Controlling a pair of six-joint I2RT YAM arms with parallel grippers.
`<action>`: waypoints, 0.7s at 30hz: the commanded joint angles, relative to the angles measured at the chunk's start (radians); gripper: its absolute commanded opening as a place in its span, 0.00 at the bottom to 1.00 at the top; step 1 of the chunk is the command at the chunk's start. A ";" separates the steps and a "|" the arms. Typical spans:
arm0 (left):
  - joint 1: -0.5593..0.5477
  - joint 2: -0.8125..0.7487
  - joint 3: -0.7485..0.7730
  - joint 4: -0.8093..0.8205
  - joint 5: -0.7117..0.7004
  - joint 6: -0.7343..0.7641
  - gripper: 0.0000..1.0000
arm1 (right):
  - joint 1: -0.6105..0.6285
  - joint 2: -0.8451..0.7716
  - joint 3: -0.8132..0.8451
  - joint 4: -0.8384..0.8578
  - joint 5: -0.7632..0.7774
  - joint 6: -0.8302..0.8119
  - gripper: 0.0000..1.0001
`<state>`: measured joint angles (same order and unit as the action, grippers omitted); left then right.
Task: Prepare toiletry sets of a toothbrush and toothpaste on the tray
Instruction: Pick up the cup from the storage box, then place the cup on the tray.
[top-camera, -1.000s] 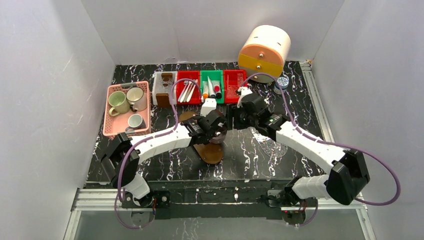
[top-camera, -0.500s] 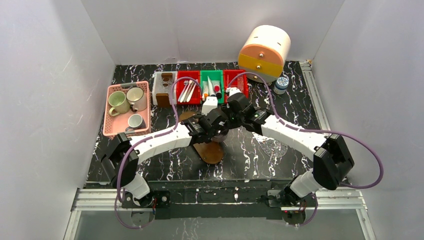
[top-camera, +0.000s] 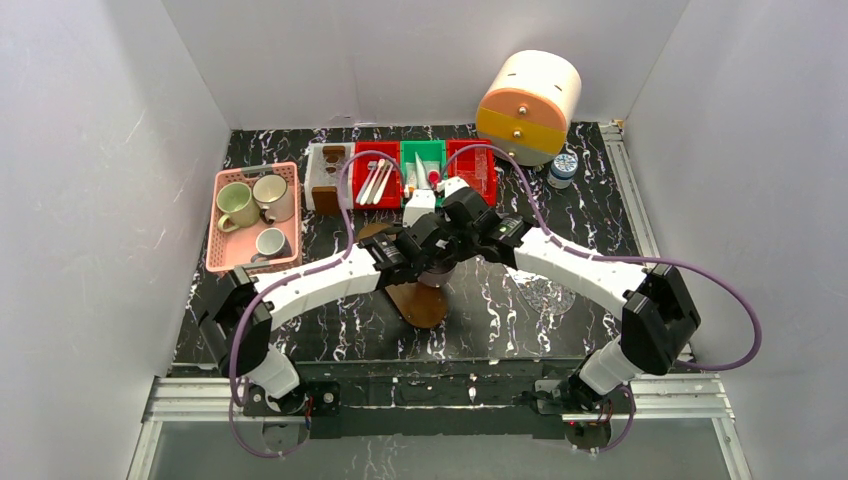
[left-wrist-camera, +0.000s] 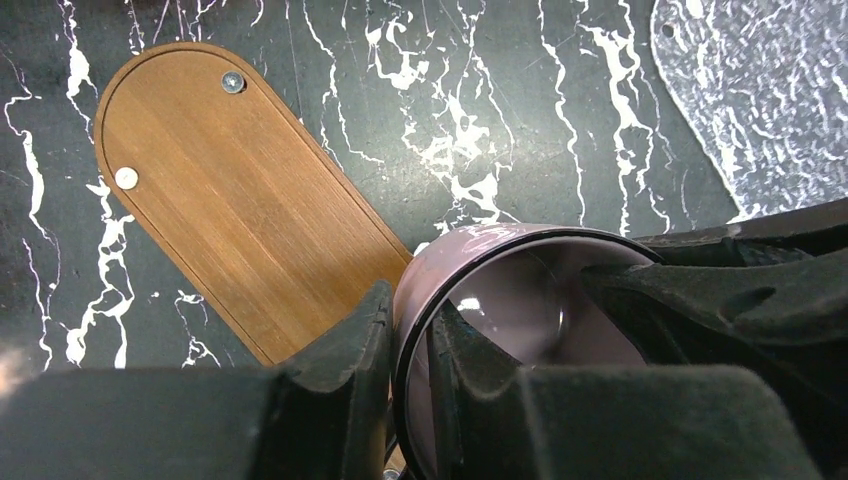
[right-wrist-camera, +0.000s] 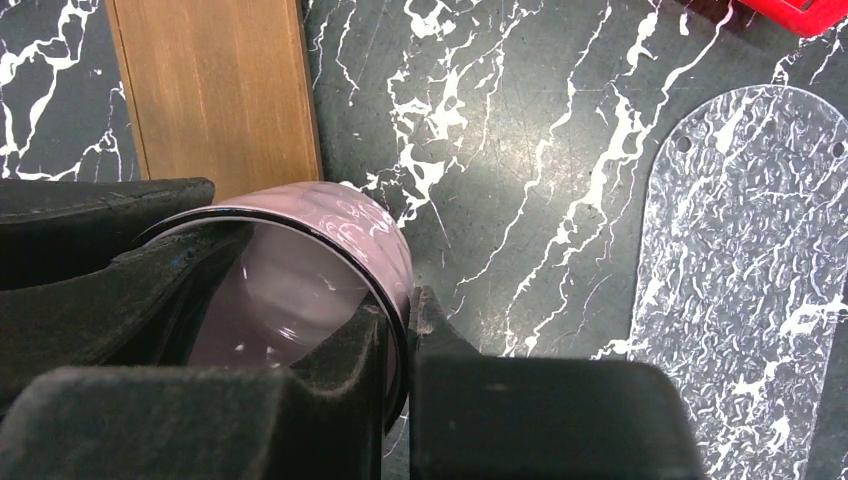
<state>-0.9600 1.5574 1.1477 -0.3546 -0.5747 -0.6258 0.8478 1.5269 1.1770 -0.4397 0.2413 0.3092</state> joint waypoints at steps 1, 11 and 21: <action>-0.009 -0.126 0.051 0.039 -0.014 -0.043 0.20 | -0.024 -0.003 0.052 0.029 0.107 0.013 0.01; 0.003 -0.247 0.052 -0.013 -0.080 0.020 0.52 | -0.075 -0.014 0.074 0.005 0.165 -0.117 0.01; 0.254 -0.446 -0.022 -0.090 -0.065 0.126 0.72 | -0.353 -0.096 -0.007 0.109 -0.008 -0.298 0.01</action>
<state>-0.8330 1.2152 1.1584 -0.3920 -0.6270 -0.5564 0.6014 1.5253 1.1816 -0.4572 0.3176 0.1020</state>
